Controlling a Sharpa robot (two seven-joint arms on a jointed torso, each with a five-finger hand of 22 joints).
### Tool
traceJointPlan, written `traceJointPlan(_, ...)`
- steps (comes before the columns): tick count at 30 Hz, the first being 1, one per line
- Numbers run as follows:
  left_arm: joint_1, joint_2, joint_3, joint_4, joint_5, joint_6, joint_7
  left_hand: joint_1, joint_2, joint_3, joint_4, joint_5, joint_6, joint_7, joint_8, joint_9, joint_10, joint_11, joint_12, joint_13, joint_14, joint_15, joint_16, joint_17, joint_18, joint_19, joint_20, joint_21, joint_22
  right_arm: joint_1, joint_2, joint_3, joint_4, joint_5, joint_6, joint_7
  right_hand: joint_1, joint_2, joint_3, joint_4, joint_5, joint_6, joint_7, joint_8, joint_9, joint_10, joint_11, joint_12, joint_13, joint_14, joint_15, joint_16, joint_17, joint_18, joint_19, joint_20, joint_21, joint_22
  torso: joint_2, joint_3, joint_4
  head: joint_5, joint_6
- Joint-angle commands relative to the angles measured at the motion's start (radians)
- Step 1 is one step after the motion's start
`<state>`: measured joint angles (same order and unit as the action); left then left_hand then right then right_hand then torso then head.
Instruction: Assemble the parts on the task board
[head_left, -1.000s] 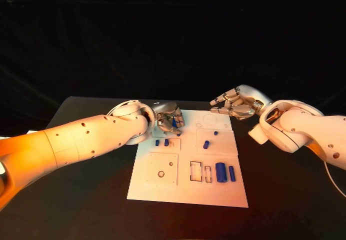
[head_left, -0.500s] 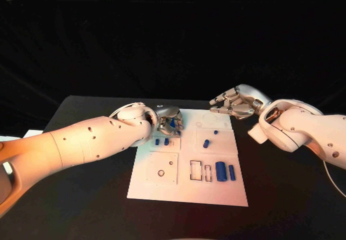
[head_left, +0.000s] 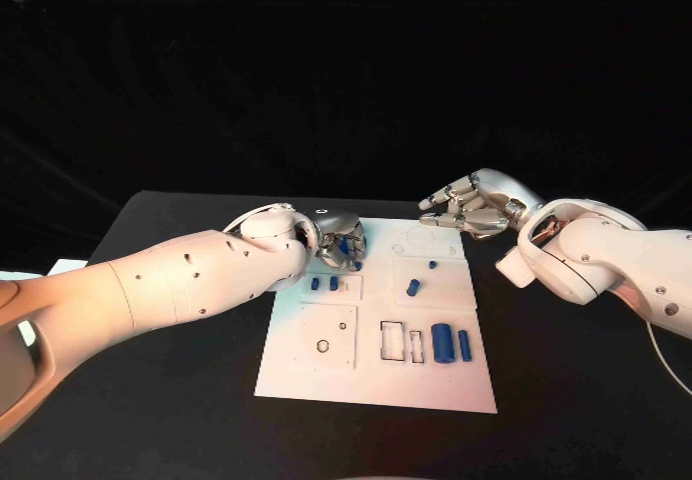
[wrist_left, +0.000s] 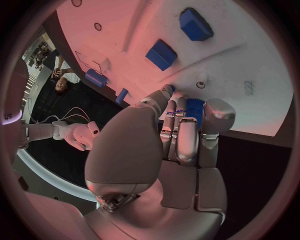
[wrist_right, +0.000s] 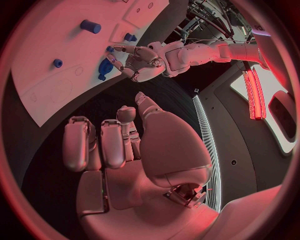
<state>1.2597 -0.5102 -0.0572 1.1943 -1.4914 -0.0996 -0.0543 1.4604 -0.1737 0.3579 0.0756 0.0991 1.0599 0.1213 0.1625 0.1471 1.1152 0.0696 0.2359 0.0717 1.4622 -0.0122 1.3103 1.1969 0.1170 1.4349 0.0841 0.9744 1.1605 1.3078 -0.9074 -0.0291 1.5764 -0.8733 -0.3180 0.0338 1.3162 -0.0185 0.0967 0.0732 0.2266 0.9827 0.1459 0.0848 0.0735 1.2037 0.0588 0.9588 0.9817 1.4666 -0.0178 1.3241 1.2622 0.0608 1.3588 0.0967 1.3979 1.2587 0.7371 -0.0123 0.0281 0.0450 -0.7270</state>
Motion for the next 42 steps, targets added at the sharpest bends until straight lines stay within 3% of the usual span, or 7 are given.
traceJointPlan(1, 0.0, 0.007, 0.001, -0.003, -0.016, 0.028, -0.007, 0.003, 0.009, 0.01, -0.001, -0.002, 0.009, 0.001, -0.005, -0.002, 0.013, -0.001, -0.005, -0.001, 0.006, -0.001, 0.009, 0.004, -0.009, 0.008, 0.001, 0.014, 0.01, -0.001, 0.001, 0.0, 0.001, -0.002, 0.015, 0.008, 0.004, 0.006, -0.001, 0.001, 0.004, -0.002, 0.003, 0.006, -0.001, -0.004, 0.001, -0.004, 0.0, 0.037, 0.003, -0.002, 0.0, 0.013, -0.005, -0.001, -0.004, 0.0, 0.001, -0.0001, -0.0003, 0.0, -0.002)
traceJointPlan(10, 0.0, 0.014, -0.001, -0.001, -0.016, 0.055, -0.005, -0.006, 0.0, 0.027, -0.01, -0.005, 0.019, -0.003, -0.015, -0.007, 0.042, -0.009, -0.009, 0.001, 0.019, -0.007, 0.037, 0.029, -0.026, 0.032, -0.004, 0.122, 0.09, -0.001, 0.002, 0.0, 0.001, 0.0, 0.016, 0.007, 0.004, 0.006, -0.001, 0.001, 0.004, -0.002, 0.003, 0.006, -0.001, -0.004, 0.001, -0.004, 0.0, 0.037, 0.003, -0.002, 0.0, 0.013, -0.005, -0.001, -0.004, 0.0, 0.0, 0.0007, 0.0002, 0.001, -0.003)
traceJointPlan(15, 0.0, 0.014, -0.002, 0.0, -0.016, 0.066, -0.007, -0.009, -0.001, 0.03, -0.012, -0.006, 0.02, -0.005, -0.017, -0.008, 0.045, -0.011, -0.011, 0.001, 0.02, -0.009, 0.038, 0.027, -0.029, 0.036, -0.005, 0.14, 0.103, -0.001, 0.002, 0.0, 0.001, 0.001, 0.017, 0.007, 0.005, 0.007, 0.0, 0.001, 0.005, -0.002, 0.003, 0.007, -0.001, -0.001, 0.001, 0.0, 0.003, 0.037, 0.003, -0.001, 0.001, 0.013, -0.005, -0.001, -0.004, 0.0, 0.0, -0.0005, 0.0024, -0.001, -0.005)
traceJointPlan(20, 0.0, 0.016, -0.002, -0.003, -0.016, 0.073, -0.011, -0.012, -0.003, 0.032, -0.012, -0.006, 0.019, -0.004, -0.02, -0.009, 0.044, -0.01, -0.015, 0.0, 0.02, -0.009, 0.037, 0.023, -0.029, 0.036, -0.006, 0.145, 0.107, -0.001, 0.003, 0.0, 0.001, 0.001, 0.017, 0.007, 0.005, 0.007, 0.0, 0.001, 0.005, -0.002, 0.003, 0.007, -0.001, -0.001, 0.001, 0.0, 0.003, 0.037, 0.003, -0.001, 0.001, 0.013, -0.005, -0.001, -0.004, 0.0, 0.0, -0.0002, 0.0001, 0.002, -0.005)
traceJointPlan(26, 0.0, 0.021, -0.003, -0.008, -0.016, 0.085, -0.015, -0.008, 0.011, 0.053, -0.021, -0.008, 0.031, -0.002, -0.022, -0.01, 0.058, -0.011, -0.019, 0.002, 0.023, -0.009, 0.044, 0.027, -0.031, 0.035, -0.006, 0.157, 0.12, -0.001, 0.004, 0.0, 0.001, 0.001, 0.017, 0.007, 0.005, 0.007, 0.0, 0.001, 0.005, -0.002, 0.003, 0.007, -0.001, -0.001, 0.001, 0.0, 0.003, 0.037, 0.003, -0.001, 0.001, 0.013, -0.005, -0.001, -0.004, 0.0, 0.0, 0.0004, -0.0008, 0.001, -0.006)
traceJointPlan(34, 0.0, 0.026, -0.003, -0.017, -0.014, 0.07, -0.012, 0.004, 0.041, 0.093, -0.045, -0.025, 0.082, -0.01, -0.009, -0.003, 0.114, -0.025, -0.016, 0.013, 0.034, -0.021, 0.063, 0.046, -0.039, 0.045, -0.014, 0.213, 0.162, -0.001, 0.005, 0.0, 0.002, 0.001, 0.017, 0.007, 0.005, 0.009, 0.0, 0.002, 0.007, -0.001, 0.003, 0.007, -0.001, 0.0, 0.001, 0.003, 0.006, 0.037, 0.003, -0.002, 0.001, 0.013, -0.005, -0.001, -0.004, 0.0, 0.0, 0.0013, 0.0001, 0.001, -0.006)
traceJointPlan(42, 0.0, 0.018, 0.003, -0.007, 0.022, 0.023, -0.005, -0.004, 0.043, 0.112, -0.059, -0.026, 0.087, -0.001, -0.017, -0.005, 0.122, -0.021, -0.033, 0.016, 0.037, -0.019, 0.063, 0.042, -0.041, 0.047, -0.016, 0.222, 0.171, -0.001, 0.005, 0.0, 0.002, 0.001, 0.017, 0.008, 0.005, 0.01, 0.001, 0.002, 0.008, 0.0, 0.003, 0.007, -0.001, 0.001, 0.001, 0.004, 0.006, 0.037, 0.003, -0.002, 0.001, 0.013, -0.005, -0.001, -0.005, -0.001, 0.0, -0.0001, -0.0007, -0.001, -0.005)
